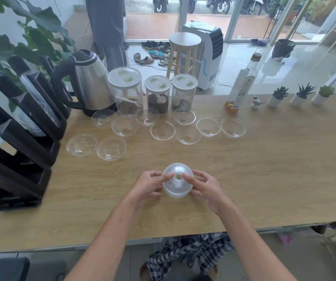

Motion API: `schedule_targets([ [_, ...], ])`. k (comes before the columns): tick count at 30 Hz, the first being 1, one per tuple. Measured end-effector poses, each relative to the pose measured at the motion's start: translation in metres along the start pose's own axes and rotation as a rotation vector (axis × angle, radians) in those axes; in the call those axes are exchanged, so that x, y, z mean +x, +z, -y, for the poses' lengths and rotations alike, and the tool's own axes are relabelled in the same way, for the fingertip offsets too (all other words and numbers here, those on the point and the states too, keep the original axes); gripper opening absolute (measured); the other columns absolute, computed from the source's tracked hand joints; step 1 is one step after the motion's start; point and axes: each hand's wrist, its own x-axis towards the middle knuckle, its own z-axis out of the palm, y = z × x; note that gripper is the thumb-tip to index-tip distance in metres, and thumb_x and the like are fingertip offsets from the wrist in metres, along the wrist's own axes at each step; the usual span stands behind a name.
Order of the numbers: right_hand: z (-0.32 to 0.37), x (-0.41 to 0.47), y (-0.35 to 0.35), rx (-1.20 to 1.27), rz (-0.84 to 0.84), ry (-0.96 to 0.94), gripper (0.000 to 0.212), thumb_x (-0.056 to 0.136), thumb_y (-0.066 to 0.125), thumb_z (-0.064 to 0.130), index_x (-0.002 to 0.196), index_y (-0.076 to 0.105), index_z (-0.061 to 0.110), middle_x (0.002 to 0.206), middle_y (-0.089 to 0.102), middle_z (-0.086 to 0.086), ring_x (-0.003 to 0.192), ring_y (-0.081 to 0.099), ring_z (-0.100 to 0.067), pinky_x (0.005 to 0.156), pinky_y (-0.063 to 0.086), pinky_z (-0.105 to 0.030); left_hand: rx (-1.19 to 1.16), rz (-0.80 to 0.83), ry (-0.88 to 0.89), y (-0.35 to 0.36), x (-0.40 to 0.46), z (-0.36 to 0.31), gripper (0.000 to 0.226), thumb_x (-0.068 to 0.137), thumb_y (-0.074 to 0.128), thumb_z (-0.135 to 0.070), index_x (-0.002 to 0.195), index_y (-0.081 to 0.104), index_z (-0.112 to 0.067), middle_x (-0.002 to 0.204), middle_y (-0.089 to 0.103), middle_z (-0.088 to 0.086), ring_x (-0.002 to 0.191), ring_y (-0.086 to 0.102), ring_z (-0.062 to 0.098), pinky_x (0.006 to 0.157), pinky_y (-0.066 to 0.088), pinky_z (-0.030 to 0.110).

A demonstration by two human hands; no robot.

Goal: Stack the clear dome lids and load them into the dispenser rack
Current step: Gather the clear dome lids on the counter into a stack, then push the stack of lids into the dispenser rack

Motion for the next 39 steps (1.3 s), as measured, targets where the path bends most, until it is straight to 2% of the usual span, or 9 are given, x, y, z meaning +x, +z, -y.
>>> schedule_targets([
  [6,-0.016,-0.008,0.024,0.016,-0.159,-0.049,0.101,0.041,0.098,0.065,0.128,0.064,0.027,0.117,0.077,0.000,0.110,0.073,-0.016,0.105,0.054,-0.043,-0.041,-0.017,0.116,-0.016,0.004,0.012,0.112,0.041,0.090,-0.075,0.131,0.065,-0.014,0.122,0.074,0.005,0.112,0.070,0.014,0.104,0.053,0.040],
  [12,-0.016,-0.011,0.054,0.143,-0.205,-0.095,0.097,0.041,0.102,0.056,0.126,0.064,0.027,0.126,0.072,-0.005,0.114,0.072,-0.023,0.102,0.056,-0.046,-0.128,0.125,0.158,-0.041,-0.010,0.015,0.066,0.067,0.089,-0.053,0.119,0.076,-0.016,0.116,0.077,0.005,0.116,0.070,0.021,0.109,0.049,0.047],
  [16,-0.007,-0.012,0.076,0.146,-0.184,-0.115,0.105,0.037,0.102,0.058,0.129,0.060,0.029,0.126,0.069,-0.008,0.113,0.072,-0.024,0.100,0.058,-0.046,-0.164,0.093,0.144,-0.058,-0.024,0.011,0.058,0.073,0.088,-0.044,0.119,0.074,-0.012,0.116,0.077,0.005,0.114,0.070,0.017,0.111,0.047,0.045],
  [18,0.001,-0.011,0.086,0.142,-0.158,-0.133,0.108,0.035,0.101,0.060,0.130,0.059,0.030,0.126,0.068,-0.008,0.114,0.071,-0.024,0.100,0.058,-0.047,-0.163,0.044,0.150,-0.067,-0.030,0.007,0.063,0.070,0.089,-0.045,0.120,0.072,-0.011,0.115,0.077,0.004,0.112,0.071,0.015,0.110,0.048,0.043],
  [23,0.035,-0.009,0.117,0.147,-0.019,-0.175,0.123,0.029,0.101,0.060,0.139,0.058,0.023,0.128,0.070,-0.009,0.116,0.071,-0.023,0.105,0.055,-0.045,-0.143,-0.139,0.230,-0.097,-0.057,-0.010,0.111,0.050,0.091,-0.067,0.139,0.056,-0.009,0.130,0.069,0.008,0.117,0.068,0.016,0.107,0.052,0.041],
  [26,0.062,-0.015,0.140,0.141,0.081,-0.212,0.121,0.028,0.102,0.059,0.135,0.060,0.022,0.123,0.073,-0.009,0.112,0.073,-0.021,0.102,0.056,-0.044,-0.120,-0.225,0.282,-0.116,-0.087,-0.024,0.108,0.057,0.088,-0.065,0.142,0.054,-0.010,0.129,0.070,0.005,0.116,0.069,0.013,0.106,0.052,0.041],
  [33,0.122,-0.036,0.206,0.113,0.369,-0.325,0.094,0.047,0.099,0.042,0.130,0.060,0.020,0.123,0.074,-0.011,0.111,0.074,-0.023,0.102,0.056,-0.049,-0.049,-0.523,0.419,-0.169,-0.160,-0.048,0.100,0.065,0.082,-0.072,0.144,0.053,-0.019,0.126,0.072,-0.003,0.118,0.067,0.011,0.106,0.052,0.041],
  [37,0.145,-0.046,0.247,0.070,0.476,-0.356,0.108,0.046,0.101,0.049,0.139,0.055,0.021,0.124,0.073,-0.010,0.114,0.072,-0.024,0.106,0.053,-0.048,-0.021,-0.672,0.464,-0.198,-0.196,-0.059,0.096,0.064,0.078,-0.074,0.142,0.055,-0.022,0.123,0.072,-0.003,0.117,0.068,0.013,0.106,0.052,0.044],
  [39,0.156,-0.051,0.268,0.029,0.506,-0.356,0.111,0.039,0.101,0.056,0.135,0.057,0.022,0.123,0.074,-0.009,0.114,0.072,-0.025,0.105,0.053,-0.050,-0.014,-0.731,0.473,-0.216,-0.211,-0.064,0.097,0.063,0.079,-0.073,0.142,0.055,-0.021,0.121,0.072,-0.003,0.115,0.068,0.014,0.106,0.053,0.043],
])
